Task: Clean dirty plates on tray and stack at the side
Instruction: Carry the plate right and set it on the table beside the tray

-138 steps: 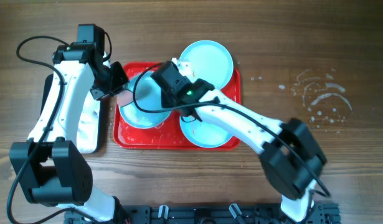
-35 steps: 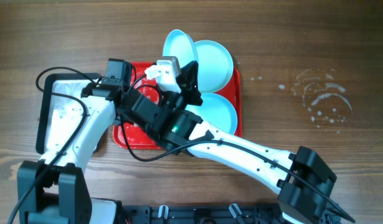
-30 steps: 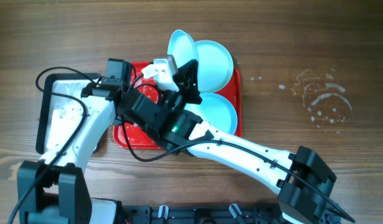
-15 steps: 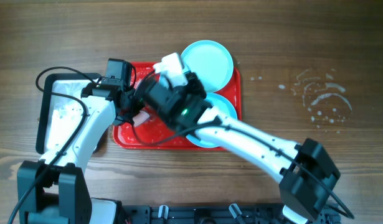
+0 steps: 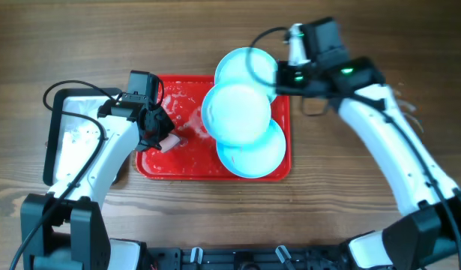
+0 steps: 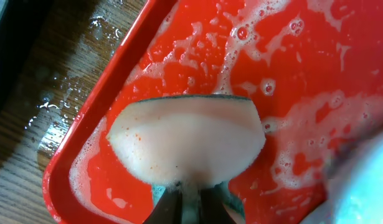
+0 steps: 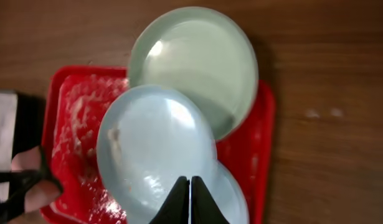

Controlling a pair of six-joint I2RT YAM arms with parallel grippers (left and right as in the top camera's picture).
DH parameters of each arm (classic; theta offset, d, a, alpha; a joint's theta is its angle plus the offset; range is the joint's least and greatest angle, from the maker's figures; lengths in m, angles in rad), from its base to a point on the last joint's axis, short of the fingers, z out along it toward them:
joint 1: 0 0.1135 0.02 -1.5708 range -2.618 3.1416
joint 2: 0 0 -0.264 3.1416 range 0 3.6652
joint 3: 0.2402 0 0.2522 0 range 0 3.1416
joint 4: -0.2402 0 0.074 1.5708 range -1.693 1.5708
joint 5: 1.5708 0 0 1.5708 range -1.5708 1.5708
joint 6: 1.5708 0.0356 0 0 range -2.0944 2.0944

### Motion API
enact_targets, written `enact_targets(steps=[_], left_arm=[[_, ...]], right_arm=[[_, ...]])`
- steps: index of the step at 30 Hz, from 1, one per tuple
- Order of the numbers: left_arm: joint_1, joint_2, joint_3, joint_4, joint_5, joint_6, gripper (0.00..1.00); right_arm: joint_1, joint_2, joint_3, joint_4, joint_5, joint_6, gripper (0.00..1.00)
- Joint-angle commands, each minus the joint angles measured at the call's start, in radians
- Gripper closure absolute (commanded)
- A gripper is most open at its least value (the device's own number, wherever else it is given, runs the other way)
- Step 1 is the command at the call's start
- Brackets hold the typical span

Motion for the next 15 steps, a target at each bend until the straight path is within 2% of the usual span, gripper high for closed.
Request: enact_targets(steps=[1,3,5,6,7,8,11,13,15], left_arm=[[0.006,-0.012,0.012,-0.002,-0.013,0.015,0.96],[0.006,-0.012,0.012,-0.01,-0.013,0.016,0.96],[0.006,-0.012,0.012,-0.008,-0.013,0.015,0.96],[0.006,-0.012,0.012,-0.008,-0.013,0.015,0.96],[0.006,-0.012,0.012,-0.008,-0.013,0.015,0.96],[0.006,-0.012,0.012,-0.008,-0.012,0.015,0.96],[0.006,-0.012,0.012,-0.009,-0.012,0.015,0.96],[0.006,-0.012,0.012,-0.009,-0.012,0.015,0.96],[0.006,-0.012,0.012,-0.013,-0.012,0.015,0.96]], right_arm=[[-0.178,-0.036,-0.001,-0.047,-0.029,-0.022,0.96],[-0.202,-0.036,-0.013,-0.048,-0.09,-0.079,0.96],[-0.175,-0.03,-0.039,-0.048,-0.124,-0.077,0.96],[-0.141,-0.021,-0.075,-0.03,-0.155,-0.063,0.91],[-0.108,-0.008,-0.117,-0.013,-0.168,0.0,0.82],[-0.08,0.005,-0.148,-0.001,-0.174,0.05,0.79],[0.026,0.046,-0.259,0.067,-0.217,0.193,0.75],[0.093,0.072,-0.31,0.08,-0.142,0.329,0.71],[0.125,0.089,-0.346,0.106,-0.074,0.403,0.68]])
